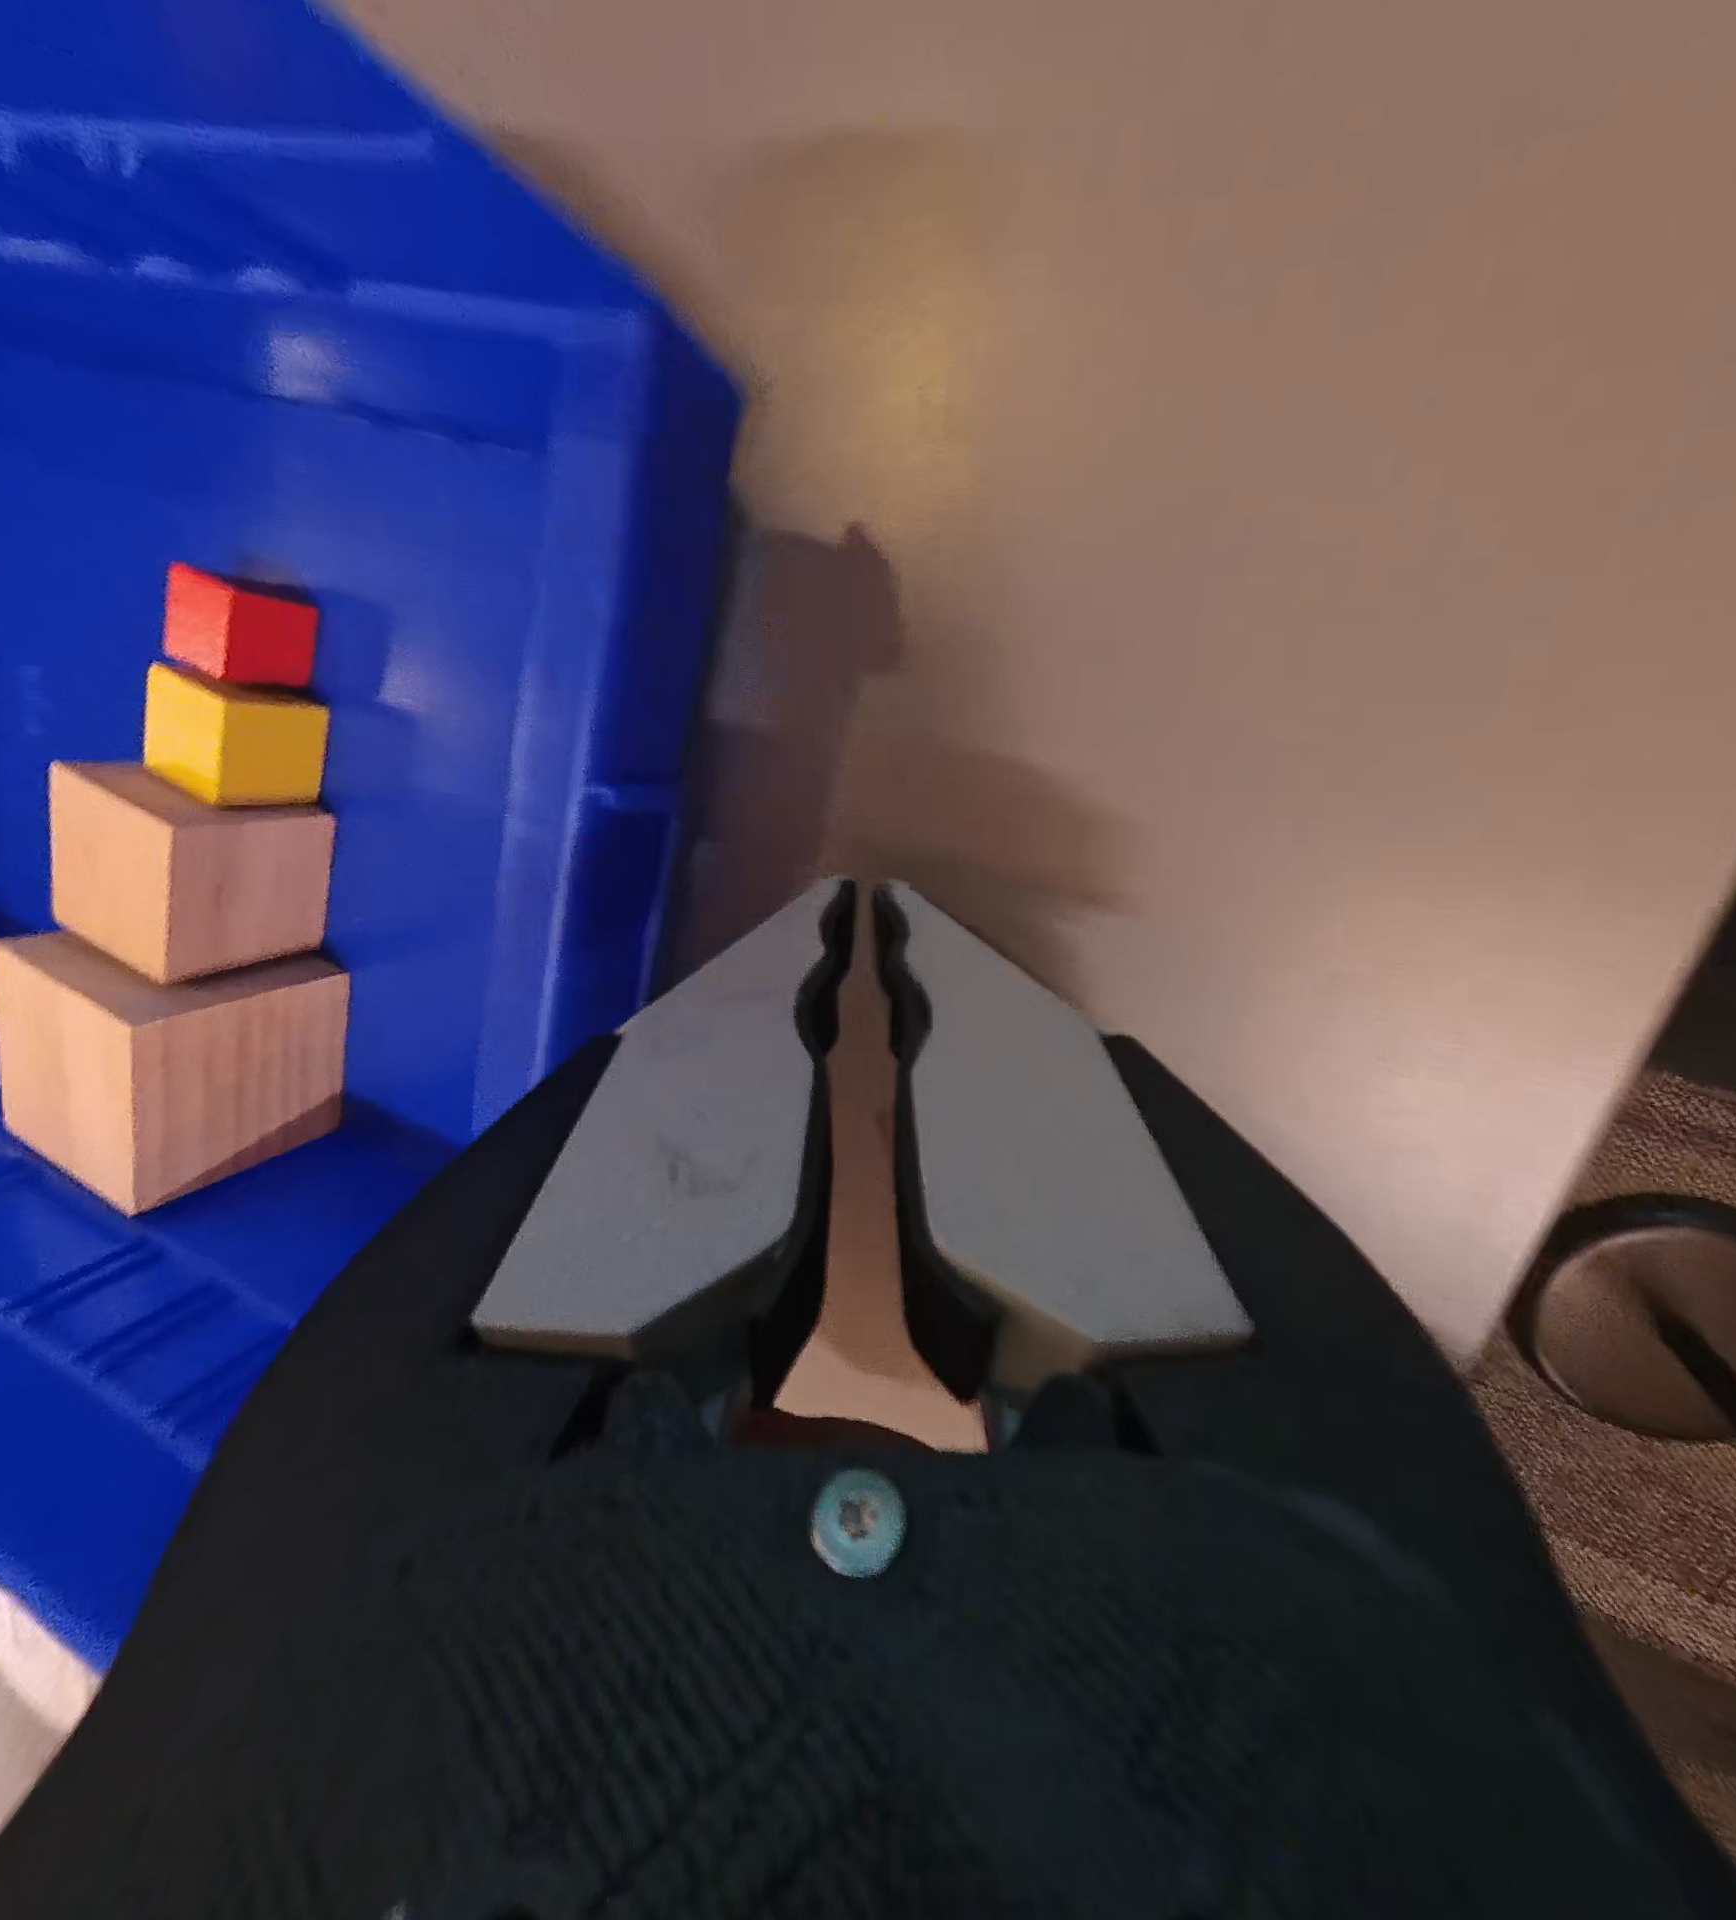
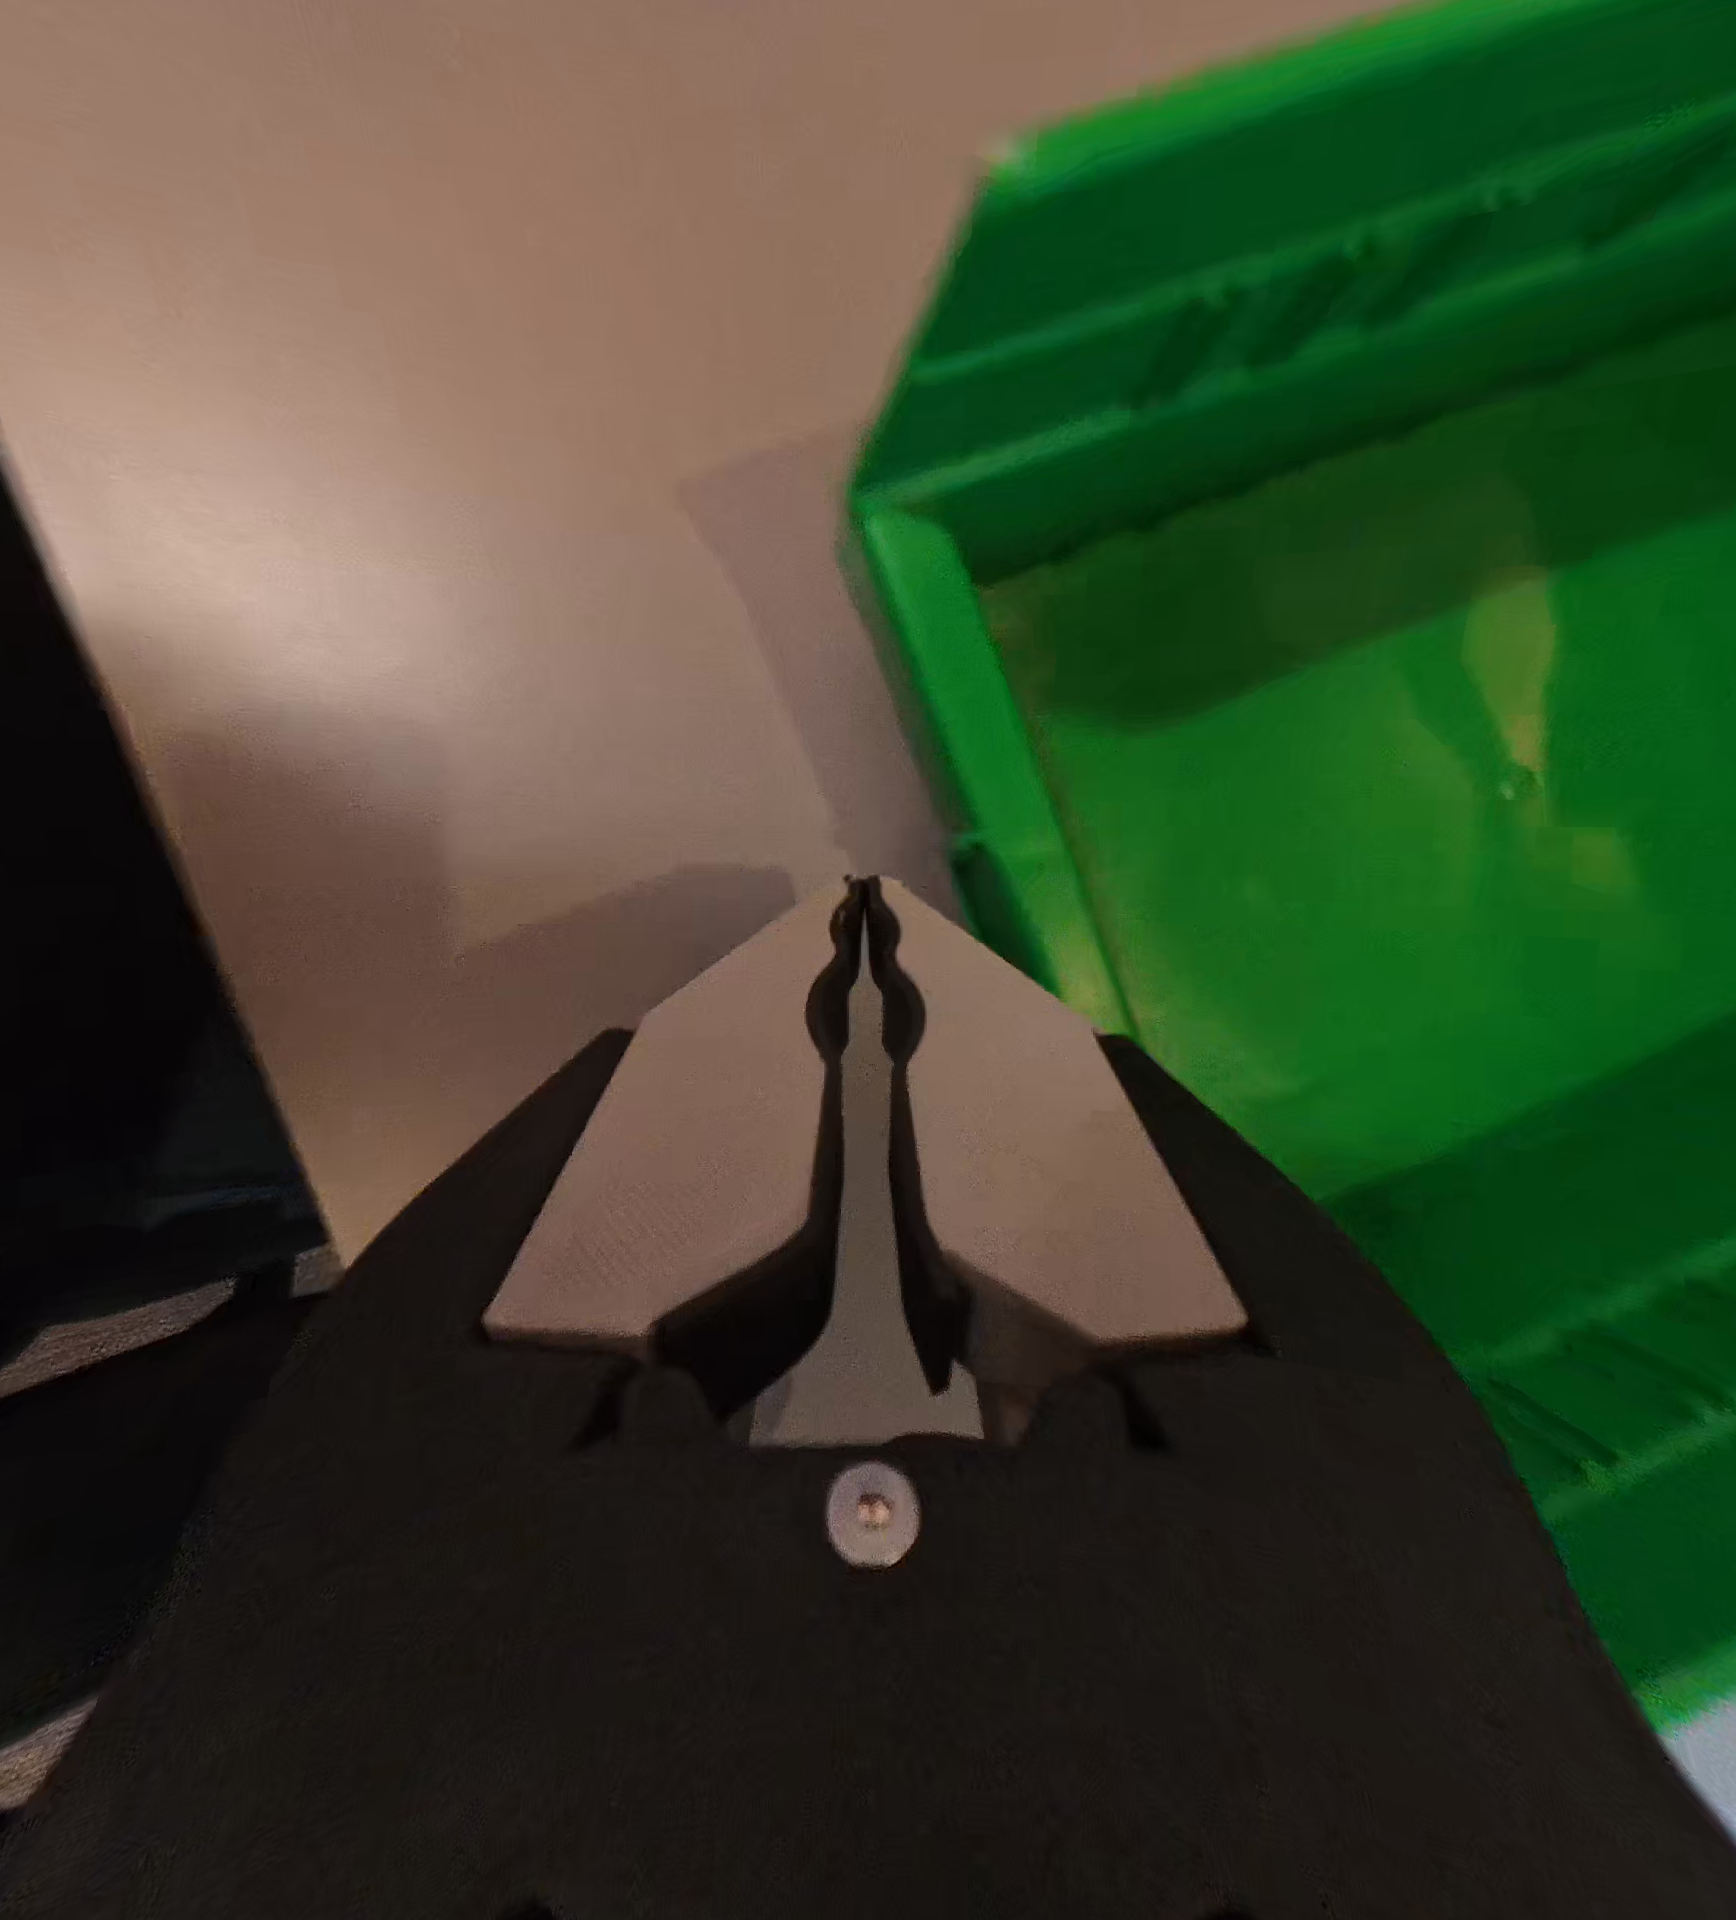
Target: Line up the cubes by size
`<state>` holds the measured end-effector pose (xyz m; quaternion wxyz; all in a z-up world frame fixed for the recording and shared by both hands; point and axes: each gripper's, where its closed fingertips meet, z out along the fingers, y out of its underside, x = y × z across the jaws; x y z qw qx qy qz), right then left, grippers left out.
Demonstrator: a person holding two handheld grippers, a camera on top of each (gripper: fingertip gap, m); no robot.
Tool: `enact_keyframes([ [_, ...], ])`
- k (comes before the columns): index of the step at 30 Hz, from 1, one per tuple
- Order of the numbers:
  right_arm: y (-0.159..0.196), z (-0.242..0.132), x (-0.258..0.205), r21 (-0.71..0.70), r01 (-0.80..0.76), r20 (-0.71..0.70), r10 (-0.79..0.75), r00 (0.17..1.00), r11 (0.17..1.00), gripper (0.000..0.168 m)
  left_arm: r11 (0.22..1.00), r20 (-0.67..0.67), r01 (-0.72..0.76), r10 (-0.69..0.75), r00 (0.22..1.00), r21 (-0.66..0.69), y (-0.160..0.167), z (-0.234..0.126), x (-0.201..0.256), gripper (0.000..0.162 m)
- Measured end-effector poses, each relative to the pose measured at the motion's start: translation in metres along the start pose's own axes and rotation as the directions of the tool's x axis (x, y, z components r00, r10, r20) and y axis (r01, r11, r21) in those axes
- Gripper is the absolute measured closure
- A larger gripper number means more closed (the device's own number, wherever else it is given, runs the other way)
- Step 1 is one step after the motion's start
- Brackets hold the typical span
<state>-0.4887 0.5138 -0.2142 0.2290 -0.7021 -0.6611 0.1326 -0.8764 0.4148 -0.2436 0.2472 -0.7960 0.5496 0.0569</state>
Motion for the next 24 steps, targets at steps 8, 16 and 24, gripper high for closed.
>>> enact_keyframes([
  [8,-0.049,0.003,-0.046,0.16,0.12,0.069,-0.133,0.989,0.98,0.162,0.981,0.172,-0.164,0.144,0.975,0.107,-0.056,-0.049,-0.066,0.146],
  [16,-0.07,0.001,-0.078,0.253,0.165,0.131,-0.203,0.97,0.953,0.16,0.958,-0.02,-0.226,0.226,0.974,-0.175,-0.047,0.026,-0.144,0.125],
  [24,-0.062,-0.008,-0.073,0.278,0.13,0.135,-0.173,0.976,0.952,0.161,0.939,-0.185,-0.226,0.182,0.966,-0.258,-0.028,0.073,-0.145,0.132],
])
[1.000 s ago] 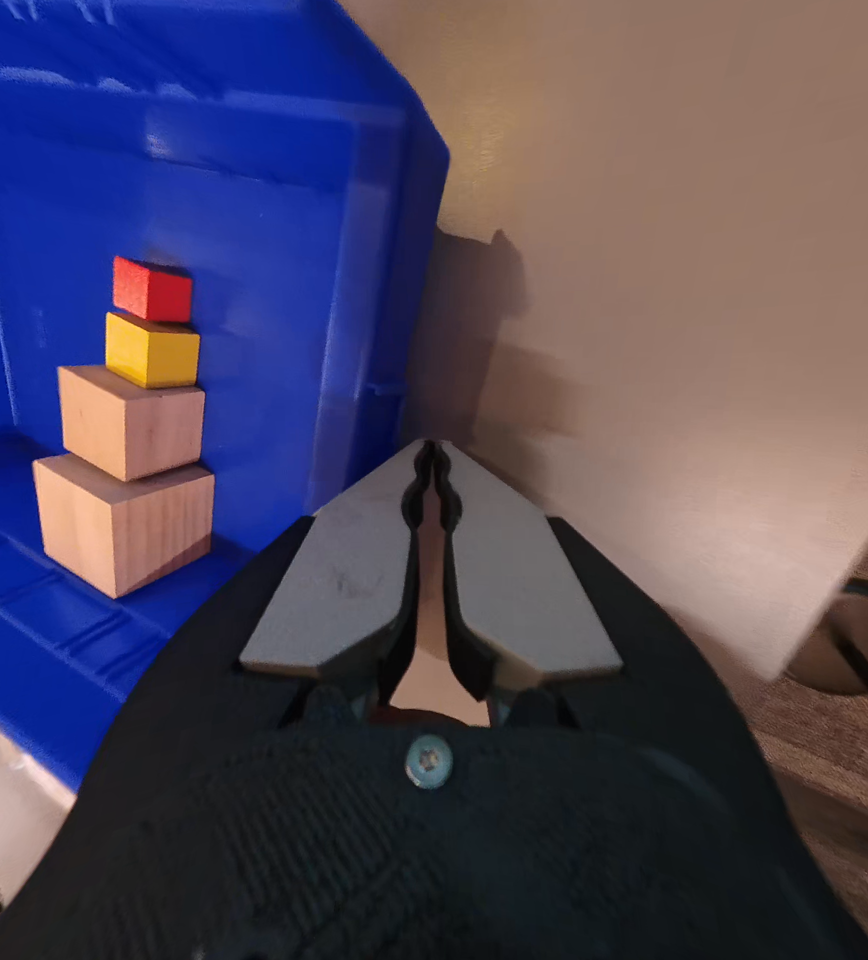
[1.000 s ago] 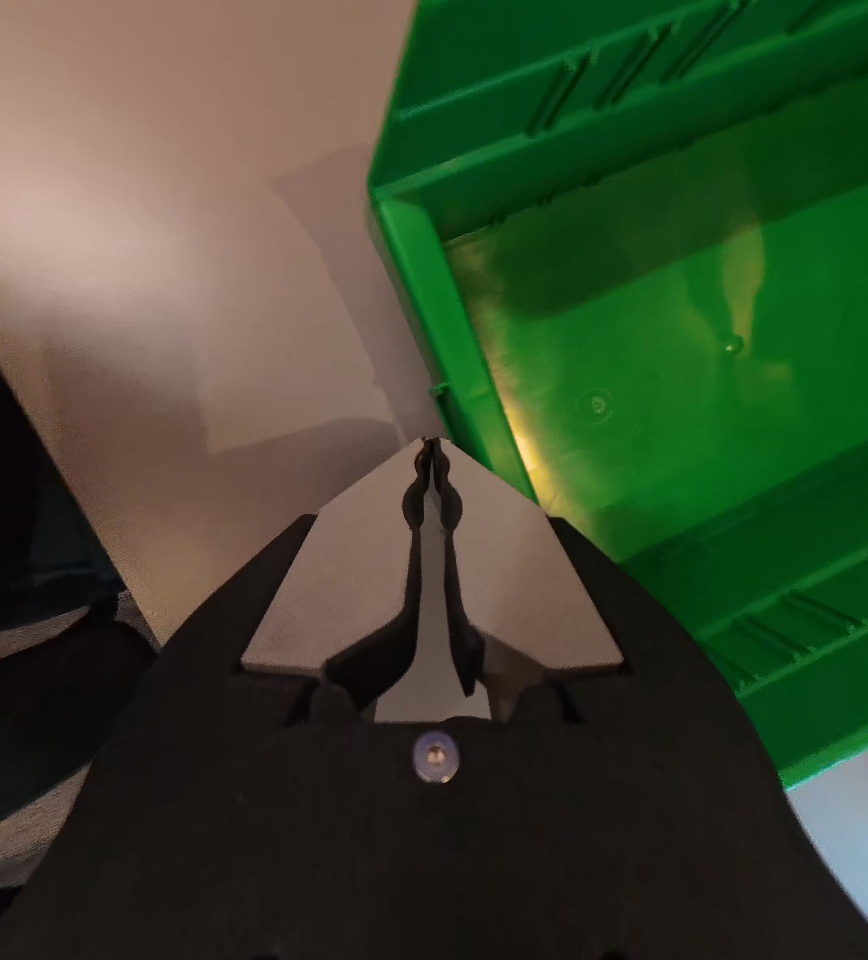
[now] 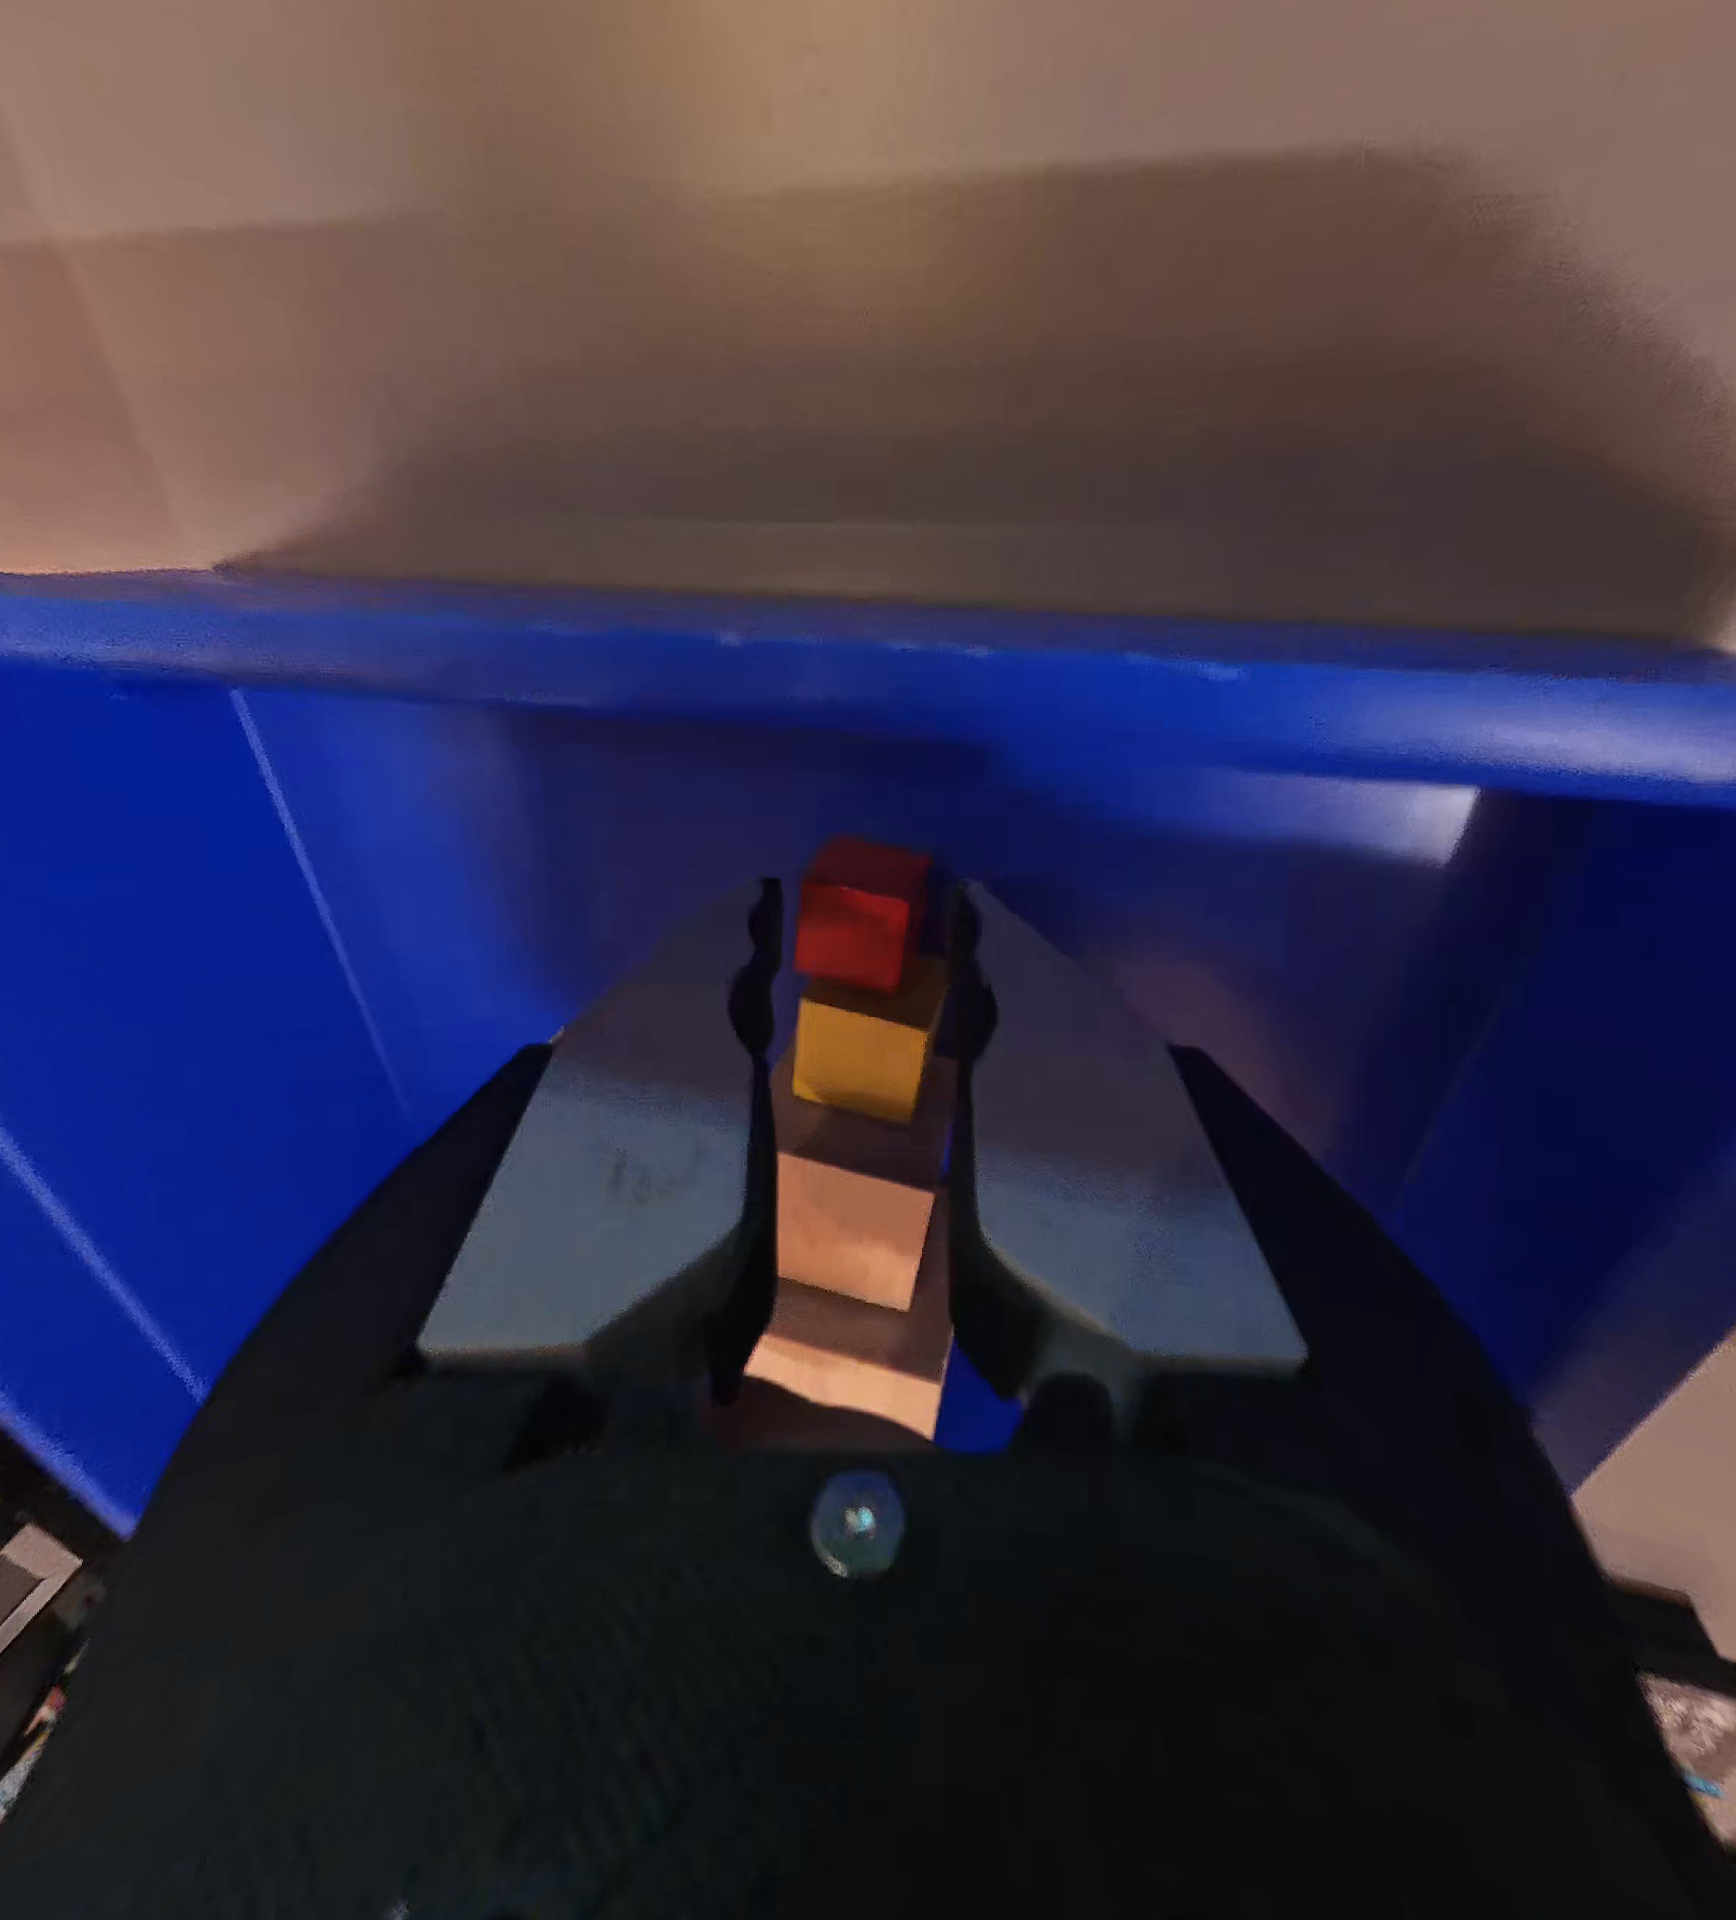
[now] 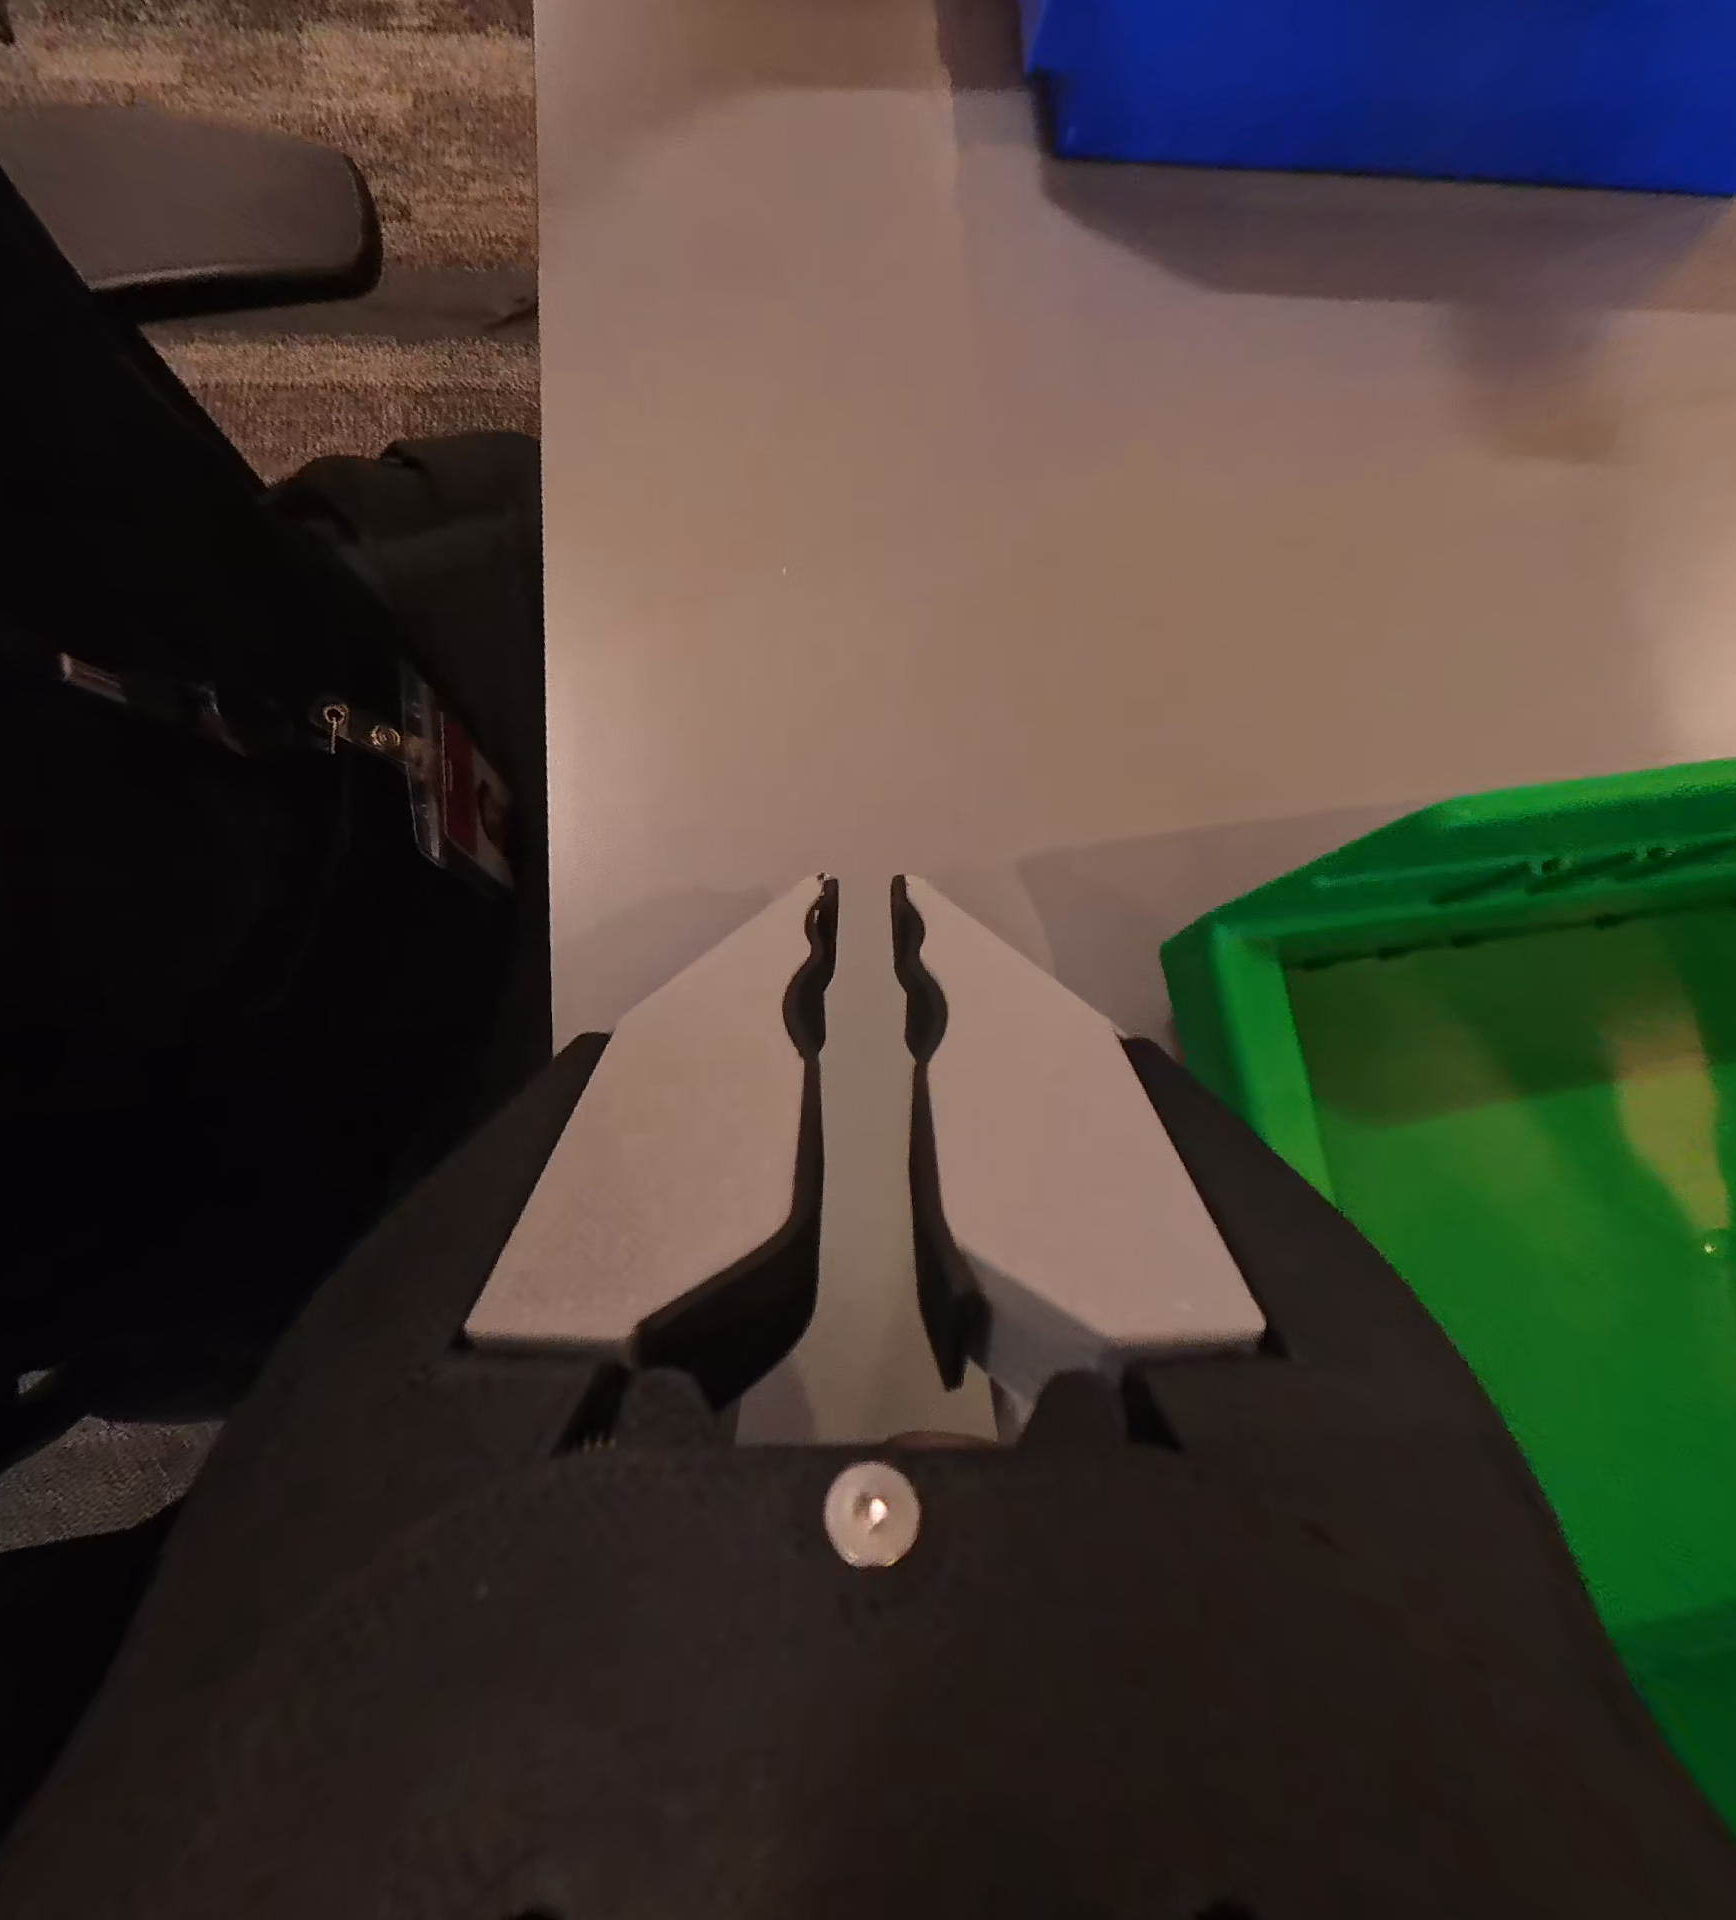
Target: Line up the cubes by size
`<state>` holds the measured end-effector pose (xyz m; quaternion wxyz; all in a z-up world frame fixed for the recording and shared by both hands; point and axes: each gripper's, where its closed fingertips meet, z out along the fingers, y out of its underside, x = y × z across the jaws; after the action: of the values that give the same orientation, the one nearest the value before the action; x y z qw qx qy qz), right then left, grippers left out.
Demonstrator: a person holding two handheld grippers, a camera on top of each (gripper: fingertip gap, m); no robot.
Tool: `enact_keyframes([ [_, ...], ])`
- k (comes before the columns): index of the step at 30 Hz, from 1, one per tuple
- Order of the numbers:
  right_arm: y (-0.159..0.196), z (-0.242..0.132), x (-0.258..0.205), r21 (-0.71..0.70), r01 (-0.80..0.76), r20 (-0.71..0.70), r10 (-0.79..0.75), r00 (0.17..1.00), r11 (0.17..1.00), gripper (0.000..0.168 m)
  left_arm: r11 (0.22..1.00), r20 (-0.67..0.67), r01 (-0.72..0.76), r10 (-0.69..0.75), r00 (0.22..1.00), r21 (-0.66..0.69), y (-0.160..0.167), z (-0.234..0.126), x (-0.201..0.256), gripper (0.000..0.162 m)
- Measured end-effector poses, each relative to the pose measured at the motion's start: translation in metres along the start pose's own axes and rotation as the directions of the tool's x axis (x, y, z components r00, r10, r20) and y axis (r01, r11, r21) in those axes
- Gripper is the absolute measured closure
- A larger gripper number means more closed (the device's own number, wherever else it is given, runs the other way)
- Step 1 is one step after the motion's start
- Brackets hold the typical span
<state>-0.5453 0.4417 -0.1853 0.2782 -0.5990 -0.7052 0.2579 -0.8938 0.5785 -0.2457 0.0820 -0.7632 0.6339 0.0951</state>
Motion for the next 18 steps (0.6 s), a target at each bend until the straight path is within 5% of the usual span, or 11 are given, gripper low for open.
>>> enact_keyframes([
  [5,0.003,-0.007,0.004,0.037,-0.045,-0.006,0.046,0.999,0.998,0.162,1.0,-0.069,-0.018,0.017,0.997,-0.008,0.003,0.001,0.006,0.143],
  [7,-0.004,-0.011,0.005,0.087,-0.074,-0.001,0.074,0.997,0.994,0.163,0.999,-0.011,-0.028,0.029,1.0,0.023,0.001,-0.005,0.001,0.142],
  [10,-0.023,-0.023,0.015,0.221,-0.126,-0.012,0.132,0.991,0.967,0.161,0.97,0.163,-0.025,-0.015,0.986,0.241,-0.023,-0.038,-0.013,0.142],
  [12,-0.039,-0.03,0.019,0.326,-0.189,0.032,0.189,0.981,0.926,0.16,0.898,0.292,-0.05,-0.089,0.952,0.436,-0.043,-0.074,-0.018,0.142],
  [15,-0.06,-0.027,0.023,0.397,-0.3,0.142,0.265,0.954,0.867,0.148,0.676,0.369,-0.119,-0.239,0.898,0.727,-0.076,-0.14,-0.005,0.142],
  [18,-0.084,-0.018,0.031,0.44,-0.349,0.208,0.284,0.936,0.827,0.144,0.51,0.433,-0.228,-0.328,0.84,0.829,-0.094,-0.188,0.018,0.143],
])
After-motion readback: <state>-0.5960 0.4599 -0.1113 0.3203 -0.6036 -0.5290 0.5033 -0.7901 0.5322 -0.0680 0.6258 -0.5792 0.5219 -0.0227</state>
